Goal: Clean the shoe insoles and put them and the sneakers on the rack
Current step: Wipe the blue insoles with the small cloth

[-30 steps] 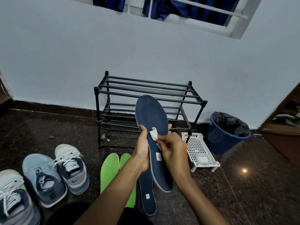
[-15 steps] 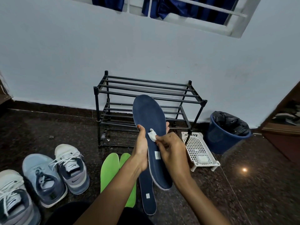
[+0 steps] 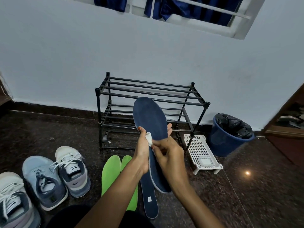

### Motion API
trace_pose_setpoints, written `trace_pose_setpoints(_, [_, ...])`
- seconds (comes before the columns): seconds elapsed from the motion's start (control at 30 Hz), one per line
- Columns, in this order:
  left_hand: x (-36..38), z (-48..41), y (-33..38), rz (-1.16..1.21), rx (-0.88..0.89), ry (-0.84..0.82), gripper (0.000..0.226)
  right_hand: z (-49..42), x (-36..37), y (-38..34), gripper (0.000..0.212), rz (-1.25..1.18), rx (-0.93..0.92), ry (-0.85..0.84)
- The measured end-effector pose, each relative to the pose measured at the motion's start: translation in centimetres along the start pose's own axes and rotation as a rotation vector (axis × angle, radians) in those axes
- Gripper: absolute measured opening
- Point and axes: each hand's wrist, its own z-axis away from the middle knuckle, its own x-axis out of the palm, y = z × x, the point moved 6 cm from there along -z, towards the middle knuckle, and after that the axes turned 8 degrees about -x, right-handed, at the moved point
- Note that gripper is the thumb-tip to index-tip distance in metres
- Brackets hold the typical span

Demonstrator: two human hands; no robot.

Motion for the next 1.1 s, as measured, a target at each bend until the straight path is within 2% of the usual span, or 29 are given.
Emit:
trace_pose_setpoints(0.2, [0.8, 0.8, -0.3, -0.126, -0.039, -0.023, 0.094, -1.0, -0.4, 0.3, 0.012, -0.001, 0.073, 0.046])
trace_pose_setpoints(0.37, [0.5, 0.9, -0.5, -0.135, -0.047, 0.031, 0.091, -1.4, -0.4, 0.5, 0.01, -0.039, 0.155, 0.075])
trace_pose_setpoints(0.6, [0.2, 0.5, -0.7, -0.156, -0.062, 0.052, 0.091, -1.1, -0.1, -0.1, 0.013, -0.028, 0.129, 0.043])
trace_pose_setpoints(0.77, [-0.1, 0.3, -1.2, -0.153, -0.035, 0.148, 0.085, -1.9, -0.5, 0.6, 0.012, 0.01, 0.157, 0.068])
trace_pose_setpoints(0.93, [0.0, 0.7, -0.4, -0.189, -0.055, 0.064, 0.092, -0.4, 0.3, -0.2, 0.013, -0.022, 0.134, 0.037])
trace_pose_setpoints(1.1, [-0.1, 0.6, -0.5, -0.122, -0.058, 0.076, 0.092, -1.4, -0.3, 0.2, 0.011, -0.015, 0.119, 0.04])
